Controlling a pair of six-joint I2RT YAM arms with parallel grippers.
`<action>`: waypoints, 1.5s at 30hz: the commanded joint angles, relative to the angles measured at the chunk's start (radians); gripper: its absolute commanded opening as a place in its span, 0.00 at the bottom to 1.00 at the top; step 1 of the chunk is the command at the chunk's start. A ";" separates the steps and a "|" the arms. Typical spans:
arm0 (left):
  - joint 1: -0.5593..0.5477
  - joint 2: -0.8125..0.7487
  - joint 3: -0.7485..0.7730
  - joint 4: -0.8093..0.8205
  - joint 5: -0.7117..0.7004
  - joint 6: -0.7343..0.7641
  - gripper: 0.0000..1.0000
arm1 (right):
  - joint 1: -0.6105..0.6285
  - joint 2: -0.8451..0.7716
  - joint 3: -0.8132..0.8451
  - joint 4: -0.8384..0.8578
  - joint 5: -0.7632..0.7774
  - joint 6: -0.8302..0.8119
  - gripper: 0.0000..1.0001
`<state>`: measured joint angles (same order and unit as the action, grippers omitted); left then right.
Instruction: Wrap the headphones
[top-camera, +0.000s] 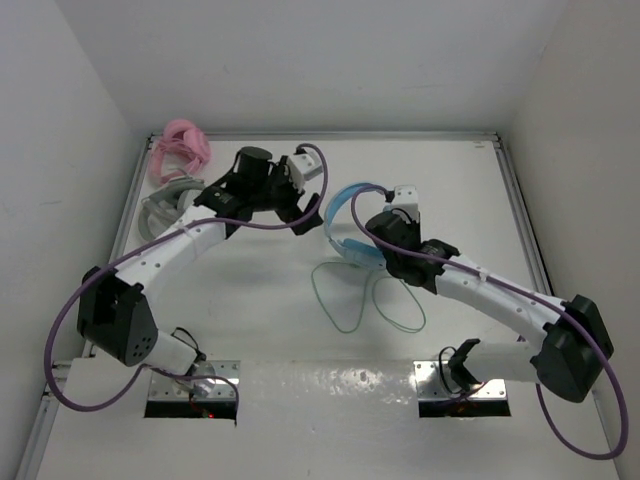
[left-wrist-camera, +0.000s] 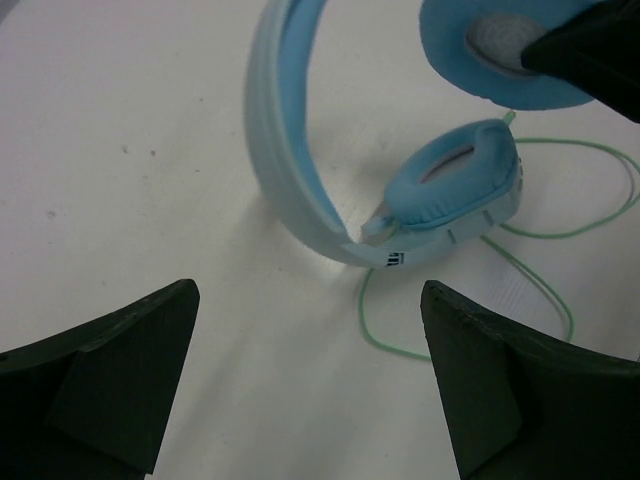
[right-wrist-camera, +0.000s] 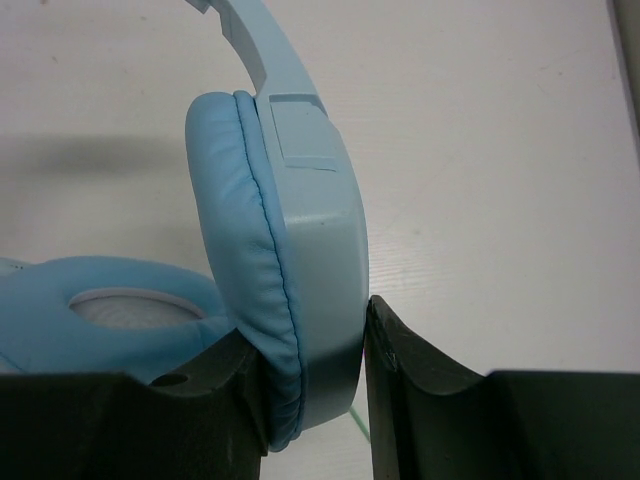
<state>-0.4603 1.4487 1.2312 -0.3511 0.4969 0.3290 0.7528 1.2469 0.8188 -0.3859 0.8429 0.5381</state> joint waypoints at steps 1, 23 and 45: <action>-0.081 0.013 -0.039 0.044 -0.133 -0.021 0.91 | 0.016 -0.018 0.074 0.034 -0.033 0.100 0.00; -0.127 0.249 0.152 0.051 -0.403 -0.123 0.00 | 0.077 -0.083 0.052 0.157 -0.123 -0.039 0.00; 0.310 0.108 0.557 -0.230 -0.092 -0.464 0.00 | 0.077 -0.259 -0.262 0.366 -0.697 -0.576 0.74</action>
<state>-0.2016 1.6192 1.7290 -0.5987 0.2867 0.0154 0.8257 0.9039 0.5571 -0.0086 0.2485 0.0235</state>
